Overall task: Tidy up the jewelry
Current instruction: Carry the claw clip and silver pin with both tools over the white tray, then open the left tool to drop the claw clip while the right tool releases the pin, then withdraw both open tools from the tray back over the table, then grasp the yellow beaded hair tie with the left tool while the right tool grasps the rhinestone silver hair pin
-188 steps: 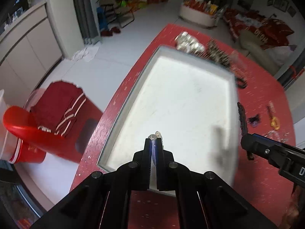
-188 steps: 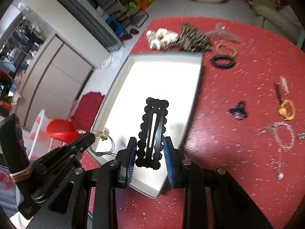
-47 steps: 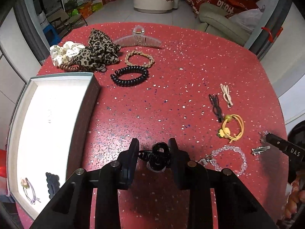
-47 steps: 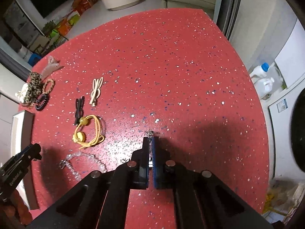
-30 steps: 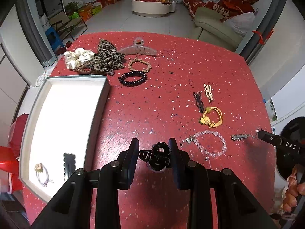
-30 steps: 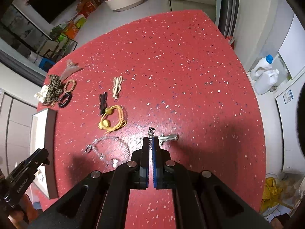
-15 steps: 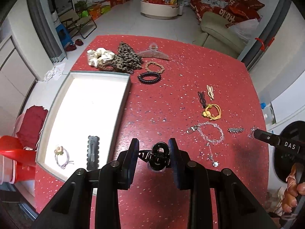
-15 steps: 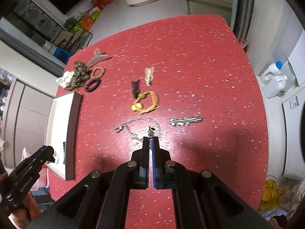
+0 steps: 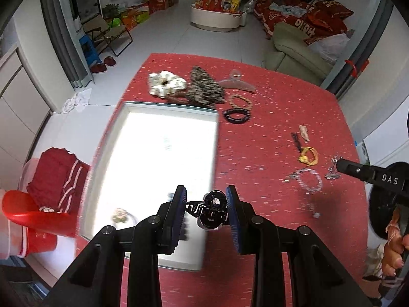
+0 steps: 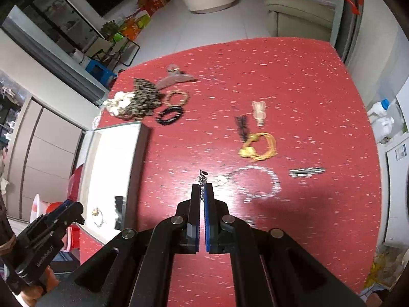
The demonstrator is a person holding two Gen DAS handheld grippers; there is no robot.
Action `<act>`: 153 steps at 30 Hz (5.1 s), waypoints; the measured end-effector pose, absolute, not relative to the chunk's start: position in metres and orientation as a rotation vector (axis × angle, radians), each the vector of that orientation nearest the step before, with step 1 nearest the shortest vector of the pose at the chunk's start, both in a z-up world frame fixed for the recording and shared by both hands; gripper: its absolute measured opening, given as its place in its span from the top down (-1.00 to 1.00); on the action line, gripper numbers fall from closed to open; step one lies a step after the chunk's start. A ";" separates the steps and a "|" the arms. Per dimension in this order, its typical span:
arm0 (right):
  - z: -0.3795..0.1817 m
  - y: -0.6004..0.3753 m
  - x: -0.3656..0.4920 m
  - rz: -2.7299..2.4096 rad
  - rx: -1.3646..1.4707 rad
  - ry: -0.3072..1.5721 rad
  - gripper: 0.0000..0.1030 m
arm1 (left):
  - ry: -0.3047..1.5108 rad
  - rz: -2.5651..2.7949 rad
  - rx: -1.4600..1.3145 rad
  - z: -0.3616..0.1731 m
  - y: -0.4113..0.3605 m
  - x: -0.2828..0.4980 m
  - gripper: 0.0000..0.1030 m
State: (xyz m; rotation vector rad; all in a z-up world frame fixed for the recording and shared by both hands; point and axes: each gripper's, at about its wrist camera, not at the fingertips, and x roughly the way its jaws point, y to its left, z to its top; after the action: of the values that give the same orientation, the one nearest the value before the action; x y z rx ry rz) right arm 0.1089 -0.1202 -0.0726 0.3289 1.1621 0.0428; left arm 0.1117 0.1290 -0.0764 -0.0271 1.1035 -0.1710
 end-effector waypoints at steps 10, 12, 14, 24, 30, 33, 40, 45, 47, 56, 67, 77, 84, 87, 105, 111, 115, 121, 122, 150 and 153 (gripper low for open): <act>-0.076 -0.027 0.144 0.156 0.283 1.154 0.95 | 1.085 -0.118 -0.035 -0.084 0.199 0.138 0.35; -0.079 -0.012 0.153 0.181 0.277 1.154 0.95 | 1.080 -0.109 -0.041 -0.087 0.209 0.146 0.35; -0.083 0.005 0.163 0.208 0.268 1.154 0.95 | 1.076 -0.103 -0.046 -0.091 0.214 0.154 0.35; -0.117 0.052 0.213 0.274 0.262 1.161 0.95 | 1.071 -0.106 -0.037 -0.129 0.227 0.199 0.35; -0.147 0.064 0.236 0.272 0.267 1.196 0.95 | 1.101 -0.083 -0.058 -0.164 0.229 0.226 0.35; -0.163 0.065 0.248 0.262 0.269 1.211 0.95 | 1.110 -0.080 -0.050 -0.178 0.226 0.236 0.35; -0.190 0.060 0.266 0.232 0.284 1.226 0.95 | 1.108 -0.082 -0.018 -0.200 0.215 0.255 0.35; -0.204 0.059 0.271 0.221 0.285 1.237 0.95 | 1.118 -0.064 -0.003 -0.212 0.213 0.259 0.35; -0.205 0.058 0.271 0.222 0.293 1.227 0.95 | 1.121 -0.059 0.010 -0.216 0.212 0.260 0.35; -0.208 0.055 0.272 0.221 0.306 1.242 0.94 | 1.075 -0.029 0.008 -0.211 0.212 0.255 -0.52; -0.196 0.055 0.273 0.256 0.331 1.228 0.40 | 1.104 -0.013 0.025 -0.207 0.210 0.252 -0.53; -0.159 0.038 0.265 0.271 0.366 1.174 0.00 | 1.087 -0.021 0.051 -0.178 0.202 0.237 -1.00; -0.143 0.012 0.240 0.250 0.400 1.150 -0.27 | 1.098 -0.041 0.076 -0.165 0.193 0.214 -1.00; -0.137 -0.002 0.227 0.230 0.409 1.146 -0.37 | 1.096 -0.045 0.090 -0.161 0.188 0.203 -1.00; -0.132 -0.124 0.139 0.028 0.531 1.144 -0.73 | 1.106 -0.228 0.105 -0.127 0.105 0.147 -1.00; -0.140 -0.166 0.111 -0.055 0.551 1.157 -0.73 | 1.113 -0.298 0.109 -0.122 0.065 0.133 -1.00; -0.149 -0.191 0.093 -0.113 0.573 1.175 -0.73 | 1.133 -0.329 0.117 -0.128 0.039 0.127 -1.00; -0.165 -0.224 0.071 -0.182 0.581 1.198 -0.75 | 1.170 -0.354 0.134 -0.142 0.006 0.123 -1.00; -0.167 -0.229 0.068 -0.192 0.581 1.201 -0.75 | 1.174 -0.356 0.140 -0.144 0.001 0.123 -1.00; -0.197 -0.291 0.101 -0.331 0.497 1.248 -0.75 | 1.221 -0.434 0.043 -0.184 -0.102 0.200 -1.00; -0.199 -0.289 0.105 -0.329 0.467 1.247 -0.75 | 1.240 -0.455 0.036 -0.191 -0.110 0.203 -1.00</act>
State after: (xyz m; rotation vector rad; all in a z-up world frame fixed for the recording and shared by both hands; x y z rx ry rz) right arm 0.1047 -0.2887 -0.1990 0.4673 1.2468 -0.3285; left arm 0.2030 -0.1105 -0.1910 0.0360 1.2398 -0.4547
